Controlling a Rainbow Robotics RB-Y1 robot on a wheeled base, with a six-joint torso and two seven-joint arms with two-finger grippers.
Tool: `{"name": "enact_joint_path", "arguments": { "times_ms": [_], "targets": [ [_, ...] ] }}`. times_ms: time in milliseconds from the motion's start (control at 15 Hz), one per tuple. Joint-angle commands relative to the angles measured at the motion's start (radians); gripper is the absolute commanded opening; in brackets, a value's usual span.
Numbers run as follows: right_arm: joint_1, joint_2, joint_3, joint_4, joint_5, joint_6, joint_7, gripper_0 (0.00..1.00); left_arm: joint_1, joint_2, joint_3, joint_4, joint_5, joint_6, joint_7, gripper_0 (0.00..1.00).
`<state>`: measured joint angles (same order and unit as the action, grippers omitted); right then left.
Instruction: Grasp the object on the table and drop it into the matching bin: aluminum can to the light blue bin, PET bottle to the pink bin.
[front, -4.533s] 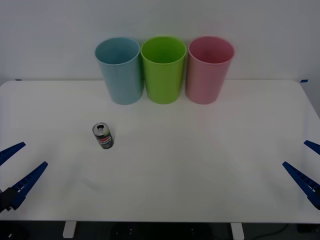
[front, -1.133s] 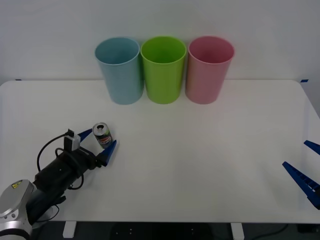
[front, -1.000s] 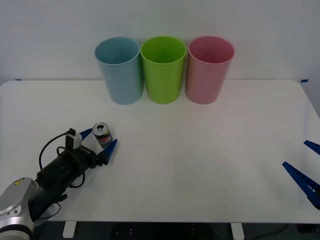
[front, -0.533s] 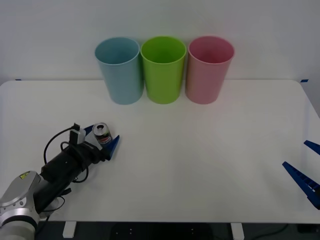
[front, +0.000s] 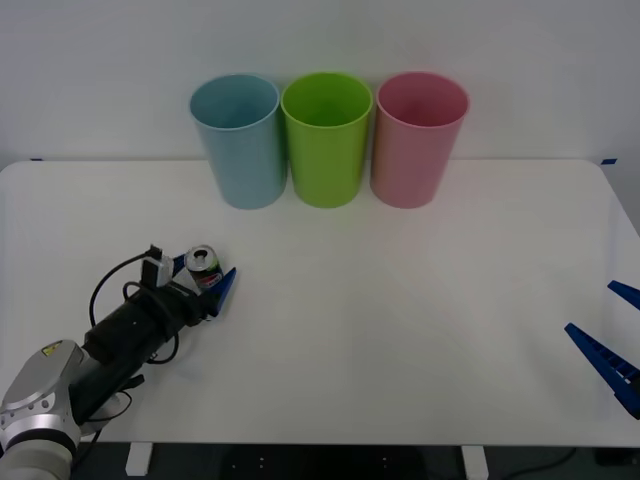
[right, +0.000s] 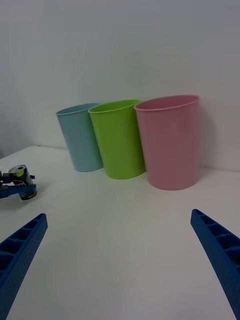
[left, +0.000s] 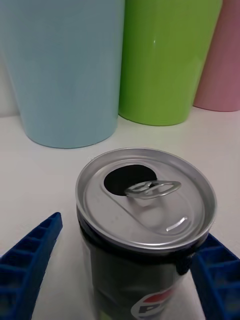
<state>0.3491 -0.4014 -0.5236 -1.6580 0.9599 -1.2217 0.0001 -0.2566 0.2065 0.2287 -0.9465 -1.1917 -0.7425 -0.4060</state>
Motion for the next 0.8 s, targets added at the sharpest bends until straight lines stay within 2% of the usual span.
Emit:
{"name": "enact_joint_path", "arguments": {
  "times_ms": [67,600,800],
  "targets": [
    [0.0,0.0,0.0,0.0,0.0,0.0,0.0,1.0,0.0,0.001,0.0,0.0,0.0,0.0,0.001,0.0],
    [0.0,0.0,0.0,0.0,0.0,0.0,0.0,1.0,0.0,0.001,0.011,-0.001,0.014,0.0,0.004,0.0],
    [0.0,0.0,0.0,0.0,0.0,0.0,0.0,1.0,-0.004,0.001,0.011,-0.046,0.018,-0.001,0.019,0.0]
  ]
}}
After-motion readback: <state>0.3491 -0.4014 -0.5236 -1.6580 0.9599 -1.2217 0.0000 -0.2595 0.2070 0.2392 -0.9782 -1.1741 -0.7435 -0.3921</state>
